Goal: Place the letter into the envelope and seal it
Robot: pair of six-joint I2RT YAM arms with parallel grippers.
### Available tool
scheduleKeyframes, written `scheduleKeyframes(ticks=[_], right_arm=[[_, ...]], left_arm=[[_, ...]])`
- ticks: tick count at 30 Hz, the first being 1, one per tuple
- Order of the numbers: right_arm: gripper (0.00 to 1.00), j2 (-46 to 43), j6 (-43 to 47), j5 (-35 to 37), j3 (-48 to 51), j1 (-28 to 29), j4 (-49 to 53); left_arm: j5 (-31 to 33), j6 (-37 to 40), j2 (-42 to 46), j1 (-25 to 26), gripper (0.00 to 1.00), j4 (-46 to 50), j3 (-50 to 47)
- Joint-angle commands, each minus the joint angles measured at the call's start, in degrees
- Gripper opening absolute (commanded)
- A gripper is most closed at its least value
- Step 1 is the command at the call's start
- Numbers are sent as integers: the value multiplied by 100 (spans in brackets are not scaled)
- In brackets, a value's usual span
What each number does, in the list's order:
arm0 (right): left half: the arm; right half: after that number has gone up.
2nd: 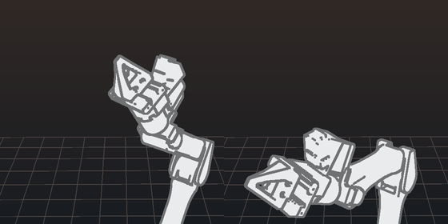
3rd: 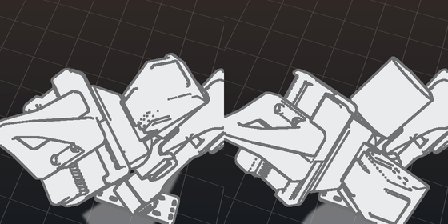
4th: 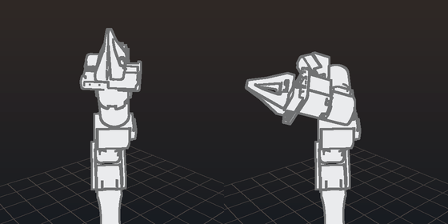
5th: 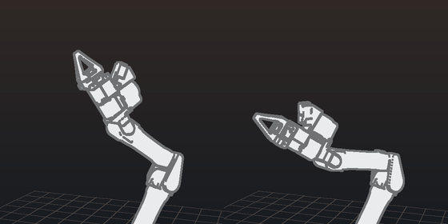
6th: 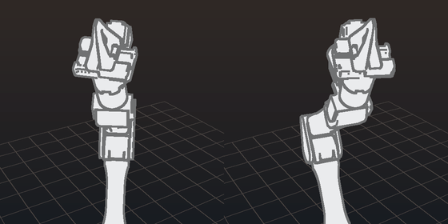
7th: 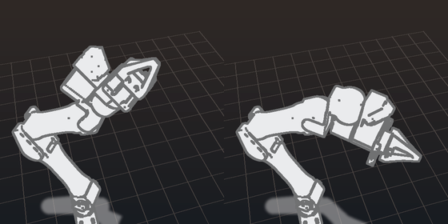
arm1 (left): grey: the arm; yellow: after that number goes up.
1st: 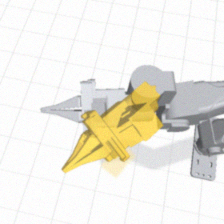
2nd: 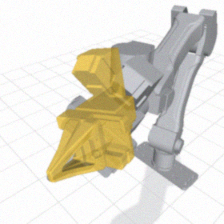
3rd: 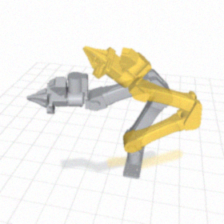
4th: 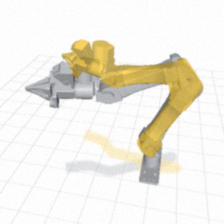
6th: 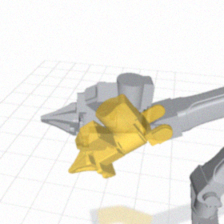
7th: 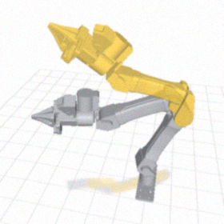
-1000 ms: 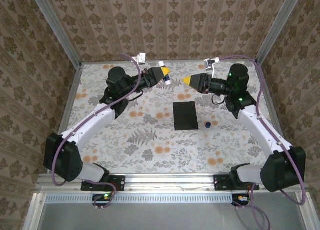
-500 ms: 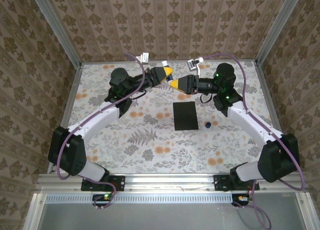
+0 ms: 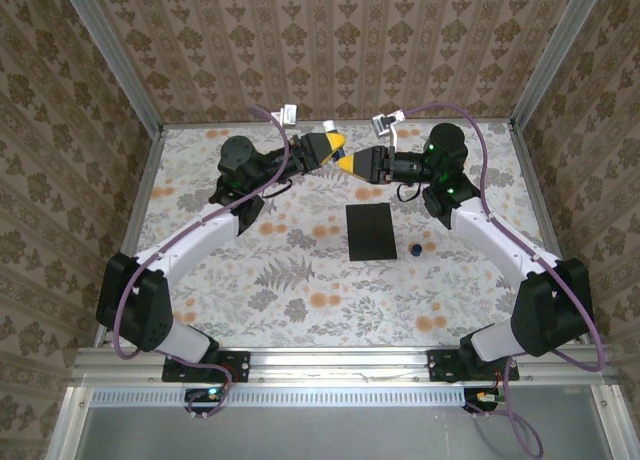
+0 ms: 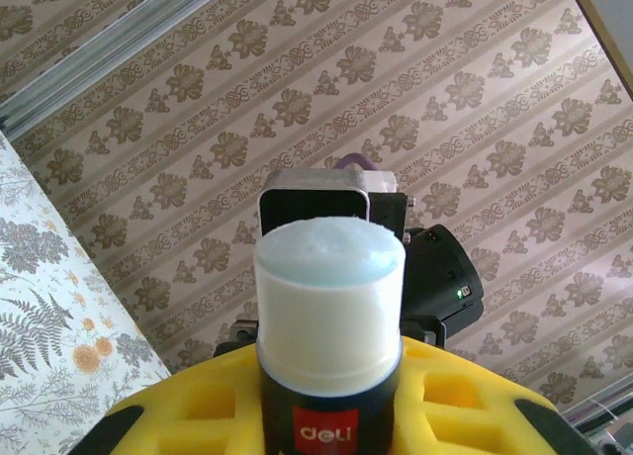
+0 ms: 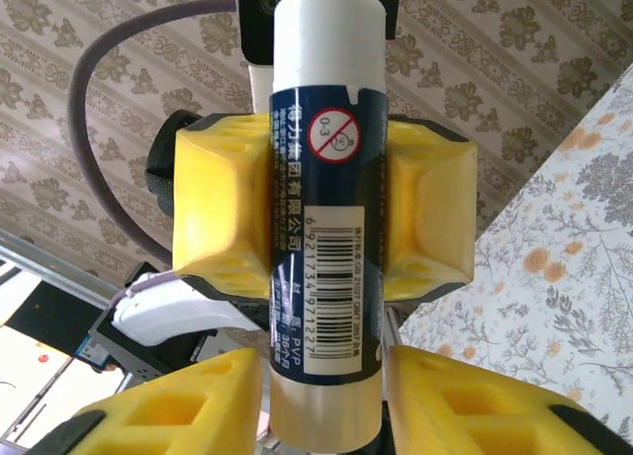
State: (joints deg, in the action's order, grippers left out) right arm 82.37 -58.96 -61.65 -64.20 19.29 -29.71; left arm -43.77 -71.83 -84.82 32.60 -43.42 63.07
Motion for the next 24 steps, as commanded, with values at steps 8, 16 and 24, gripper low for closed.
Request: scheduleKeyframes(ticks=[8, 16, 24], right_arm=[[27, -82, 371, 301, -321, 49, 351], [25, -360, 1012, 483, -438, 105, 1182], [25, -728, 2836, 1767, -1139, 525, 3659]], left_arm=[[-35, -50, 14, 49, 0, -299, -104], [78, -32, 9, 27, 0, -189, -112], [469, 619, 186, 86, 0, 1148, 118]])
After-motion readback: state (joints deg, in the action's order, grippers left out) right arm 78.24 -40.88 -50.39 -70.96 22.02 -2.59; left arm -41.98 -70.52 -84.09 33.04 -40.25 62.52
